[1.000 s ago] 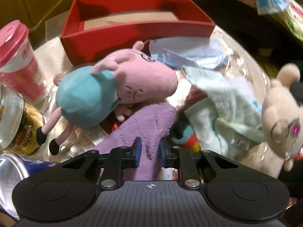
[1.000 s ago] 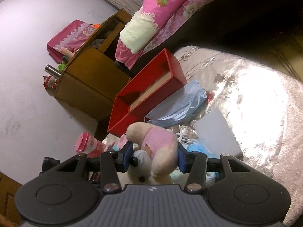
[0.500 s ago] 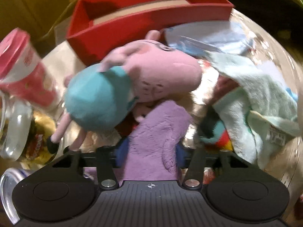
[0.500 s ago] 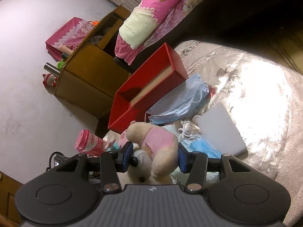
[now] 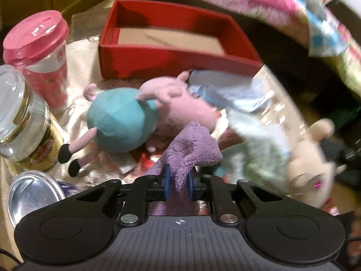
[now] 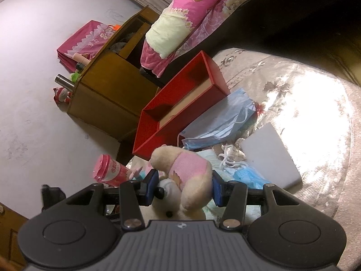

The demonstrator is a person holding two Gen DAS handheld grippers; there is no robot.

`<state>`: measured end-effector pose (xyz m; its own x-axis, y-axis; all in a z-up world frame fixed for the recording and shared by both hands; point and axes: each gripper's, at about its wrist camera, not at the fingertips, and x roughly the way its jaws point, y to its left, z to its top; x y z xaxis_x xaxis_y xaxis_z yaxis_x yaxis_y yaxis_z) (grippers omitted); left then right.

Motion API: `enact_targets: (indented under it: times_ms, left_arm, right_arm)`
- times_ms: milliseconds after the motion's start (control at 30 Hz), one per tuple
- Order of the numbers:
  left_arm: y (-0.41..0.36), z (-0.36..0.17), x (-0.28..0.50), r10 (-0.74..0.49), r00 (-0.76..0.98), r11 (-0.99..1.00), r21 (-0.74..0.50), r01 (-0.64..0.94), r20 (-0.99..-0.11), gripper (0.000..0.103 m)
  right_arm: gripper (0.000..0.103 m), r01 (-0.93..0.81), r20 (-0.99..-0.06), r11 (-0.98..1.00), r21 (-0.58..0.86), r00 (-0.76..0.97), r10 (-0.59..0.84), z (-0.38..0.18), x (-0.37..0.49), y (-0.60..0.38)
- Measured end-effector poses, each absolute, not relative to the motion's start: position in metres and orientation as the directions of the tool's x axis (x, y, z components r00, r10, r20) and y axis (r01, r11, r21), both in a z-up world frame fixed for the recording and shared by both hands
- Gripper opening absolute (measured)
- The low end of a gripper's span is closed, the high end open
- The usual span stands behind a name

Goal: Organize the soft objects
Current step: 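Lift and carry the teddy bear and purple cloth over the red box with both tools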

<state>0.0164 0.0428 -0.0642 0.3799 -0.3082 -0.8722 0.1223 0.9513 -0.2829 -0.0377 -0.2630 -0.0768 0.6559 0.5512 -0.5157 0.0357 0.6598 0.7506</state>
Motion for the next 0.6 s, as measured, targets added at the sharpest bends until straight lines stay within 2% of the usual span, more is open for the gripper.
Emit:
enact_targets:
  times_ms: [267, 600]
  left_arm:
    - [0.050, -0.032, 0.011, -0.395, 0.471, 0.914, -0.391, 0.111, -0.789, 0.013]
    - [0.047, 0.001, 0.019, -0.440, 0.565, 0.885, -0.446, 0.137, -0.698, 0.013]
  right_arm:
    - [0.020, 0.023, -0.503, 0.660, 0.751, 0.667, 0.550, -0.075, -0.035, -0.257]
    - [0.019, -0.066, -0.417, 0.658, 0.750, 0.725, 0.548, -0.050, -0.029, -0.243]
